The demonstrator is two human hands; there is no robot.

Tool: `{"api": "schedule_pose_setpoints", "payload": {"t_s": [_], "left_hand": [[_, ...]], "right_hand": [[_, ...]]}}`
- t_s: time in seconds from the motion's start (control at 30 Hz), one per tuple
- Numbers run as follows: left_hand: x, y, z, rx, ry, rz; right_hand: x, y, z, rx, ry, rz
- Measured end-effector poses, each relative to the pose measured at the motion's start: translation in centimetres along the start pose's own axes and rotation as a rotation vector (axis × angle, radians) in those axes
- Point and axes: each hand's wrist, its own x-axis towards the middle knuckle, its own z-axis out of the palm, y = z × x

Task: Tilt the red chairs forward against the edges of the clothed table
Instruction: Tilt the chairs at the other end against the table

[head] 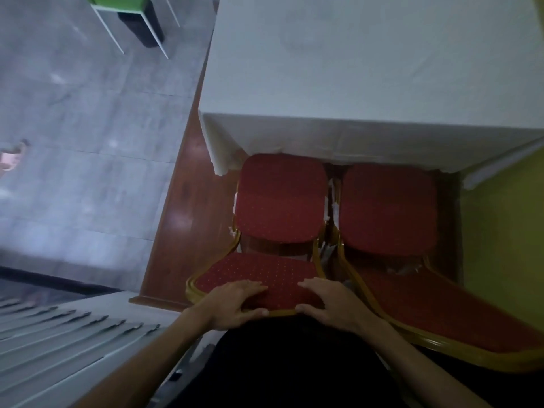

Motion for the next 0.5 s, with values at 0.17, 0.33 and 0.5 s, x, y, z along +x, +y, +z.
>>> {"api": "schedule_pose_setpoints", "payload": {"t_s": [0.17,0.33,0.5], "left_hand": [[-0.6,-0.6,0.3,0.009,-0.017,-0.014],[-0.4,-0.2,0.3,0.039,-0.043,-0.023],[-0.6,-0.2,0.5,0.044,-0.049,-0.018]], "right_hand": [[0.3,-1.3,0.7,0.034,-0.066,0.062],[-0.2,-1.2,1.2,0.083,-0.134,0.100],[-0.6,-1.5,1.5,0.058,-0.175,0.089]]}}
